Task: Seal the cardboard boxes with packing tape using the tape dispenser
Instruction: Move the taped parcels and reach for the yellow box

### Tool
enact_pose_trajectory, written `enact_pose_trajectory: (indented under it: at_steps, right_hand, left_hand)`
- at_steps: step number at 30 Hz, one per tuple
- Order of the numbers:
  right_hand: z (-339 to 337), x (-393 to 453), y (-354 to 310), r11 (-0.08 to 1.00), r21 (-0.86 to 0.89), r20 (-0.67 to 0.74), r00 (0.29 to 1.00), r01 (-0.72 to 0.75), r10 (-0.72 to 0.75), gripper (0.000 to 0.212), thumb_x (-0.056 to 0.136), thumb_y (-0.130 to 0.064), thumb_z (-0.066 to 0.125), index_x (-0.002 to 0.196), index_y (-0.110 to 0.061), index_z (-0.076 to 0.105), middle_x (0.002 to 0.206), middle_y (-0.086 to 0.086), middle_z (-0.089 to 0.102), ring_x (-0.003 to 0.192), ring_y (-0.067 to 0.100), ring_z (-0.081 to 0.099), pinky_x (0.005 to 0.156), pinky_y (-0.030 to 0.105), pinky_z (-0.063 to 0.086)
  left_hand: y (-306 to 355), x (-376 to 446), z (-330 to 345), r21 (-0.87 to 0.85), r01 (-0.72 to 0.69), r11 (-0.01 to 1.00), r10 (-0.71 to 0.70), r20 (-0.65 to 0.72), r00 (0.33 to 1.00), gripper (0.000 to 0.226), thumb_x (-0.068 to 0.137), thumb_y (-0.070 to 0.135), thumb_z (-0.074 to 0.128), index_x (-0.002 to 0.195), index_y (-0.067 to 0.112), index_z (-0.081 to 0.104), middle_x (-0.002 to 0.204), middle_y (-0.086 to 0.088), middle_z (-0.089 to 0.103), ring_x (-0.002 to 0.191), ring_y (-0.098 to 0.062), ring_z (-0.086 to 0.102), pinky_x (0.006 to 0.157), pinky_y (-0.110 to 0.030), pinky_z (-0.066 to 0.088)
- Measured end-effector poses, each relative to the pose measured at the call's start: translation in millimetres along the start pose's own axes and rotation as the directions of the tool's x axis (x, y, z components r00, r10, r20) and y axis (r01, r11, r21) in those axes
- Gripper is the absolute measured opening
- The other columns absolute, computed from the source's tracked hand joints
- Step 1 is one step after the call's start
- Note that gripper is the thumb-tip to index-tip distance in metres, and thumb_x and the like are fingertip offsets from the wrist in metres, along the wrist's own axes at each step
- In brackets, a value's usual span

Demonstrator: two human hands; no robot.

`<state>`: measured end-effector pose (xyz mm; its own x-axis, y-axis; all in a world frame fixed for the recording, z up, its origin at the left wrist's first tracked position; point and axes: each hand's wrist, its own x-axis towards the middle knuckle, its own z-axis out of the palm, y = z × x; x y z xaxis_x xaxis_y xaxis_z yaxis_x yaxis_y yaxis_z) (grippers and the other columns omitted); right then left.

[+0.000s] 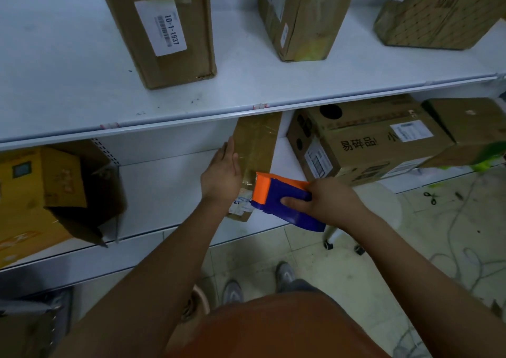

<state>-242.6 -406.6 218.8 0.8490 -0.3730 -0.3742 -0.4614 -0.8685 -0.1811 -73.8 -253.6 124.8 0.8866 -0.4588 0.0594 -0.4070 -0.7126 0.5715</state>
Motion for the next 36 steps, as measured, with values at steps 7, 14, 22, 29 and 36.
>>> enact_pose_trajectory:
  at_steps: [7, 14, 22, 29, 36]
  right_hand:
    - [-5.1, -14.5, 35.8, 0.992, -0.087, -0.031, 0.995, -0.093, 0.091, 0.058, 0.08, -0.078, 0.043, 0.068, -0.022, 0.048, 0.058, -0.002, 0.052, 0.052, 0.01, 0.054, 0.058, 0.027, 0.05]
    - [12.7, -6.4, 43.1, 0.973, -0.11, -0.065, 0.979, -0.202, 0.196, 0.064, 0.08, -0.081, 0.041, 0.067, -0.019, 0.051, 0.058, 0.001, 0.055, 0.052, 0.013, 0.056, 0.06, 0.03, 0.055]
    - [55.5, 24.5, 23.4, 0.948, -0.185, -0.027, 0.965, -0.26, 0.26, 0.042, 0.095, -0.054, 0.045, 0.076, -0.017, 0.054, 0.068, 0.001, 0.052, 0.074, 0.022, 0.063, 0.063, 0.026, 0.043]
    - [88.2, 21.3, 63.7, 0.911, -0.083, 0.083, 0.908, -0.405, 0.411, 0.059, 0.089, -0.067, 0.046, 0.082, -0.009, 0.057, 0.063, 0.003, 0.05, 0.058, 0.017, 0.056, 0.055, 0.025, 0.045]
    - [85.0, 19.4, 42.1, 0.929, -0.007, -0.038, 0.928, -0.37, 0.37, 0.058, 0.09, -0.07, 0.041, 0.065, -0.017, 0.042, 0.059, 0.001, 0.048, 0.05, 0.012, 0.048, 0.05, 0.024, 0.038]
  left_hand:
    - [-9.1, 6.6, -7.5, 0.147, 0.032, 0.989, -0.037, 0.033, 0.999, 0.051, 0.108, 0.039, 0.016, 0.158, 0.034, 0.013, 0.147, -0.004, 0.05, 0.13, -0.025, 0.051, 0.09, -0.039, 0.05]
    - [-3.3, 8.5, -9.0, 0.111, 0.04, 0.993, -0.049, 0.079, 0.996, 0.05, 0.107, 0.04, 0.013, 0.157, 0.037, 0.007, 0.122, -0.009, 0.061, 0.098, -0.028, 0.064, 0.076, -0.036, 0.048]
    - [1.5, 8.1, -8.2, 0.166, 0.037, 0.985, -0.052, 0.085, 0.995, 0.053, 0.107, 0.04, 0.015, 0.159, 0.035, 0.005, 0.107, -0.01, 0.06, 0.078, -0.022, 0.056, 0.064, -0.03, 0.039]
    - [13.7, 8.6, -2.1, 0.318, -0.014, 0.948, -0.014, 0.086, 0.996, 0.053, 0.107, 0.038, 0.024, 0.158, 0.024, 0.021, 0.158, -0.01, 0.032, 0.145, -0.034, 0.028, 0.113, -0.049, 0.03]
    - [45.4, -7.1, 1.1, 0.271, -0.189, 0.944, 0.13, 0.22, 0.967, 0.065, 0.105, 0.047, 0.026, 0.158, 0.012, 0.015, 0.166, -0.014, 0.005, 0.154, -0.028, 0.0, 0.124, -0.048, 0.008]
